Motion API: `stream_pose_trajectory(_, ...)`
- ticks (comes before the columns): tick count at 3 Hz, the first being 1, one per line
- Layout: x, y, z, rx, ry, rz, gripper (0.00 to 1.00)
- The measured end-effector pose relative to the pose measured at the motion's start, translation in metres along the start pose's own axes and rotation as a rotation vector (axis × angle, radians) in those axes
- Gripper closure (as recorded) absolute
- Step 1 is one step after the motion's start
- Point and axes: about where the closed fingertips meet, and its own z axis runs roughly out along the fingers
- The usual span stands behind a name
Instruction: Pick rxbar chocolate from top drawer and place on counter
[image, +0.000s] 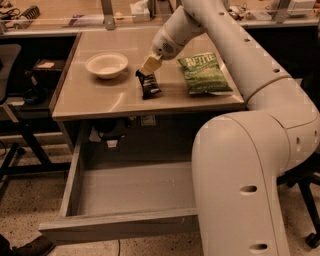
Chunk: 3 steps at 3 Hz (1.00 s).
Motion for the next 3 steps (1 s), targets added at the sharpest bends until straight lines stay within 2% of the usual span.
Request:
stream_pose_trajectory(2,0.0,0.0,0.0001,0.0,0.0,0.0,0.11)
stream_pose_trajectory(3,0.0,0.0,0.0001,0.0,0.0,0.0,0.0)
